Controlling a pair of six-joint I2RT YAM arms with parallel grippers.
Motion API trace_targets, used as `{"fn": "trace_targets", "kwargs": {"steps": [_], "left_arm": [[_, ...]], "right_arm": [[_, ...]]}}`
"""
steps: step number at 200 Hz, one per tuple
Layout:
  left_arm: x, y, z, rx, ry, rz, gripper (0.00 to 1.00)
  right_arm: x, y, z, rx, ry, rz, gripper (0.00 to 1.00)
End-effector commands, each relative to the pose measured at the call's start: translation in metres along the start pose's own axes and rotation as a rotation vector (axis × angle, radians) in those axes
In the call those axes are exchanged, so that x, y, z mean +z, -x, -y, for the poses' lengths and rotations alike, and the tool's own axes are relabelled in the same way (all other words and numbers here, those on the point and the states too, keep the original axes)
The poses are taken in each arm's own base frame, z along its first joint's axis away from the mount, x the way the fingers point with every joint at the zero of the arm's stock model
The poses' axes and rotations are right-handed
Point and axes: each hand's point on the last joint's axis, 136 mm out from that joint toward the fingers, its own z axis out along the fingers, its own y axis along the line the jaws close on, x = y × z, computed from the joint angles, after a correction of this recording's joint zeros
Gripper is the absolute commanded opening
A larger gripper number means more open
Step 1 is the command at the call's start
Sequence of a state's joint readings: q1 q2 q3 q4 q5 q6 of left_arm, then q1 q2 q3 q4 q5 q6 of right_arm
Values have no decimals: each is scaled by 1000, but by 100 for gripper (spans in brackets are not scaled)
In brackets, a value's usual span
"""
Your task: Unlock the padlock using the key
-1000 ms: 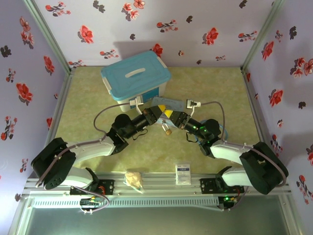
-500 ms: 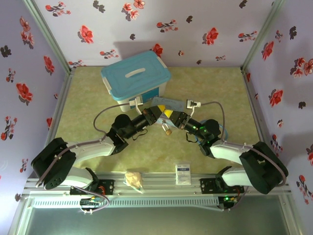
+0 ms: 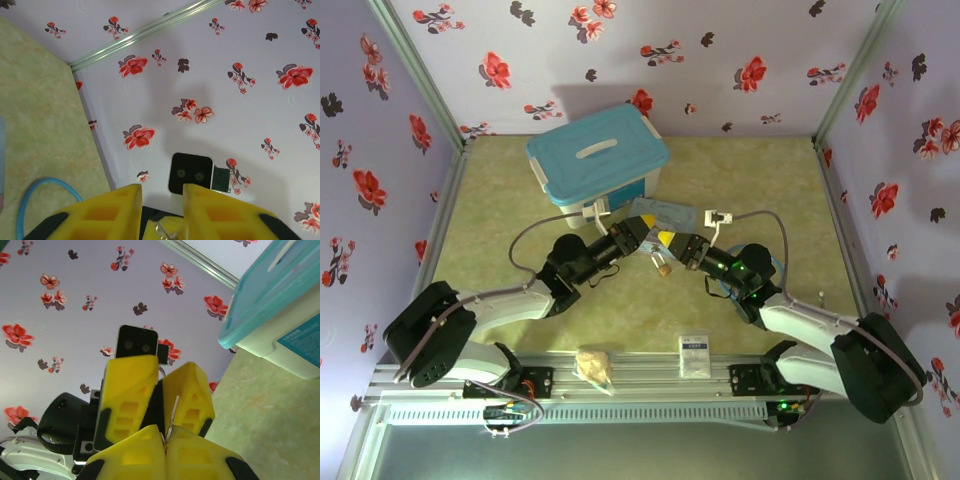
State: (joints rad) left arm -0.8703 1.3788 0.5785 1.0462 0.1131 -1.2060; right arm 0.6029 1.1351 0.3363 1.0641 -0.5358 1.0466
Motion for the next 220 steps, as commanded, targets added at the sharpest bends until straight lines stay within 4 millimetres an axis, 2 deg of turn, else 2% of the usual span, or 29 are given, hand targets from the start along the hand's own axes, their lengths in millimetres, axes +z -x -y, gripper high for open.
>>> {"fn": "trace_targets", "kwargs": {"steps": [1, 21, 43, 83, 92, 106, 123, 148, 188, 199, 205, 213, 220], "left_arm": [[4, 8, 24, 18, -85, 18, 32], [8, 4, 21, 11, -80, -7, 36], [11, -2, 10, -26, -54, -26, 36], [15, -12, 6, -32, -37, -73, 35], [14, -14, -2, -35, 9, -84, 36], [13, -13, 1, -12, 6, -83, 35], [13, -13, 4, -15, -4, -86, 26], [14, -15, 3, -32, -5, -96, 19], [15, -17, 0, -37, 11, -108, 0], [15, -16, -1, -37, 14, -103, 0], [14, -15, -1, -36, 19, -97, 0], [12, -13, -2, -35, 25, -83, 0], [10, -10, -3, -33, 34, -70, 0]], "right_arm": [[-2, -12, 6, -23, -19, -51, 0], [-2, -12, 4, -21, -1, -51, 0], [-2, -12, 4, -20, 7, -43, 0], [-1, -11, 5, -21, 11, -36, 0], [-1, -10, 4, -24, 11, -34, 0], [0, -11, 7, -25, -3, -41, 0], [-1, -11, 9, -25, -11, -40, 0], [0, -9, 9, -30, -14, -36, 0], [1, -9, 9, -32, -18, -41, 0], [1, -9, 10, -30, -24, -39, 11], [0, -9, 11, -29, -26, -34, 20], [-2, -7, 11, -28, -30, -24, 39], [-4, -5, 12, -28, -34, -10, 47]]}}
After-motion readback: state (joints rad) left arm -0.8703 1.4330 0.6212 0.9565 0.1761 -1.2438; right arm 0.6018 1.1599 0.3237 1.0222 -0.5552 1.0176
